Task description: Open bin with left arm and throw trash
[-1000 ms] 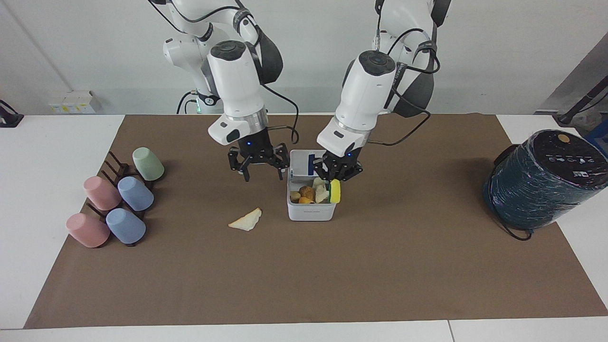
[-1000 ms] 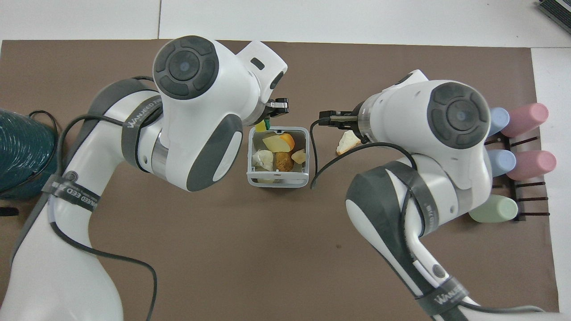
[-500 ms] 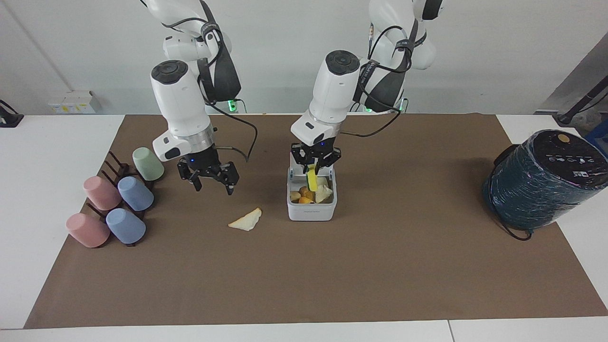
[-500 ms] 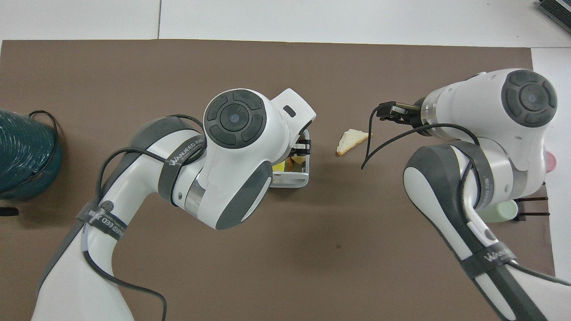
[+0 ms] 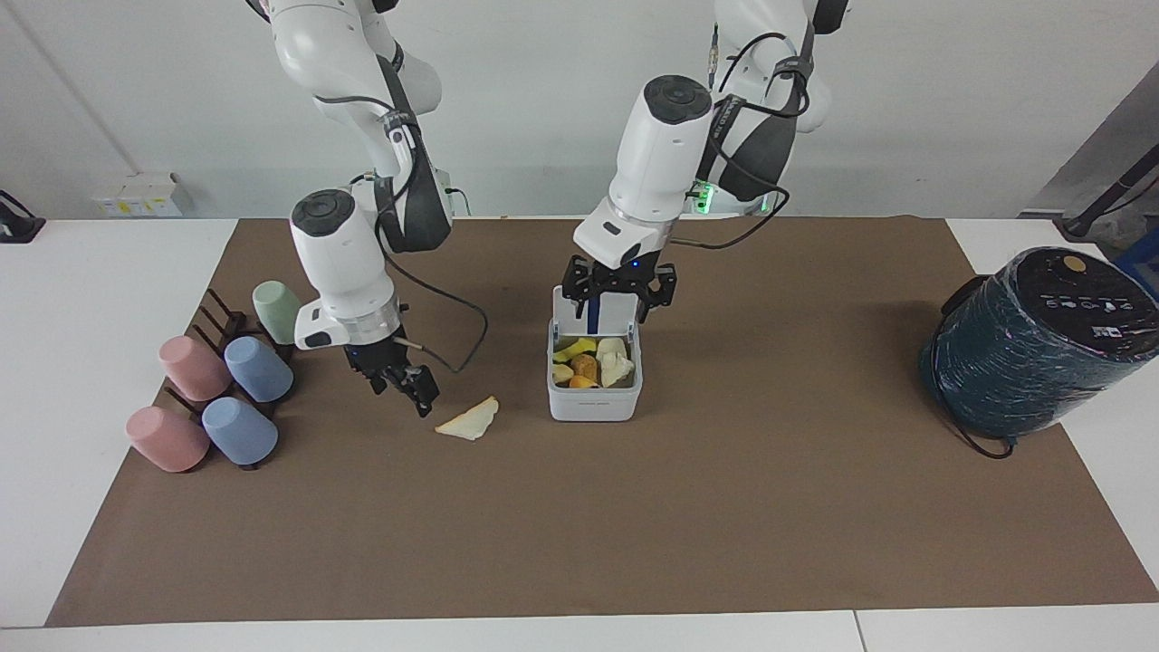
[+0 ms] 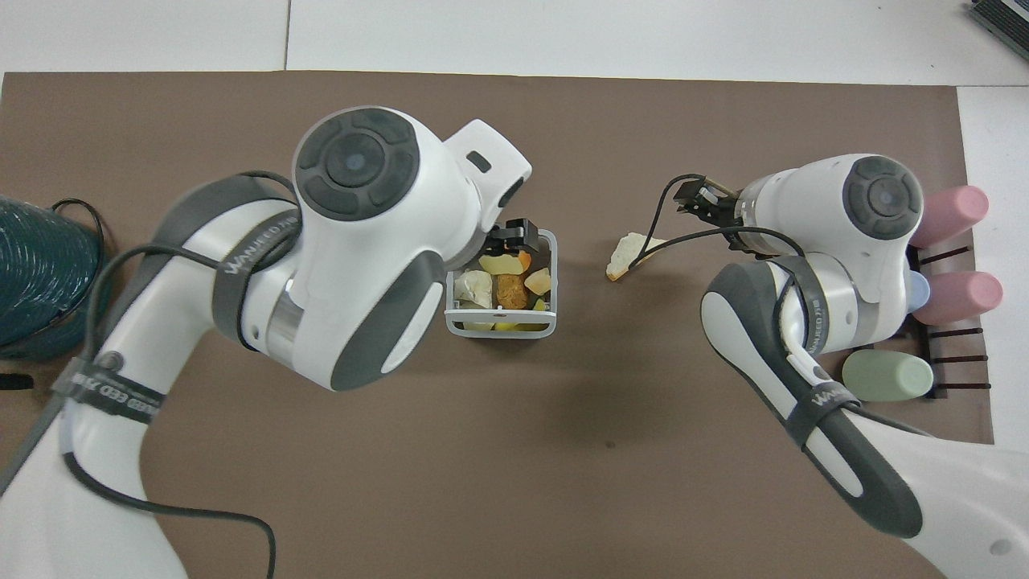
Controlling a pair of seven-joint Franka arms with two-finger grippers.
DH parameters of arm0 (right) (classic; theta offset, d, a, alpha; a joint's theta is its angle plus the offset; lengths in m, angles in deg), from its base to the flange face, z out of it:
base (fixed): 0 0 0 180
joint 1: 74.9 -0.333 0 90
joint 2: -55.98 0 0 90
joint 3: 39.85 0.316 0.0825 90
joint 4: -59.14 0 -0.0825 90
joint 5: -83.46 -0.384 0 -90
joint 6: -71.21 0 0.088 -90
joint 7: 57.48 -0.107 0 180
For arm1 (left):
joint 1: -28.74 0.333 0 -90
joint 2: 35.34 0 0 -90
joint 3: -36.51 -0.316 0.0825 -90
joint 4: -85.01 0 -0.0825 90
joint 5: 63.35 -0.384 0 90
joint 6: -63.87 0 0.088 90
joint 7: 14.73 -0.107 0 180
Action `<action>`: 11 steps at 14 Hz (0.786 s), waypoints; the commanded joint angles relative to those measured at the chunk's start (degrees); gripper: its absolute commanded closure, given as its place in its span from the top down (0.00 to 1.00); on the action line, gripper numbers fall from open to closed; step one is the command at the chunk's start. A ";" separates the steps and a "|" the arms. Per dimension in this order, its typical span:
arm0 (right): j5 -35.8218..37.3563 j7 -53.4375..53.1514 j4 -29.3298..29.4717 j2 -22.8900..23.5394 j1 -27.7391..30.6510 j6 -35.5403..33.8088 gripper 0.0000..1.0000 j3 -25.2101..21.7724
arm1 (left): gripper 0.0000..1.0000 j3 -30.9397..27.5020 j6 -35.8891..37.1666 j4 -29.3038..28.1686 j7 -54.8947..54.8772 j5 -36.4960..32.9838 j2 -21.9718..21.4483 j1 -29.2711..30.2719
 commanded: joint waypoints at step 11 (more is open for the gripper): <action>0.27 -31.73 -2.20 4.95 -3.45 4.90 0.84 0.27 | 1.00 0.03 14.66 3.48 -29.04 -10.44 -5.44 23.06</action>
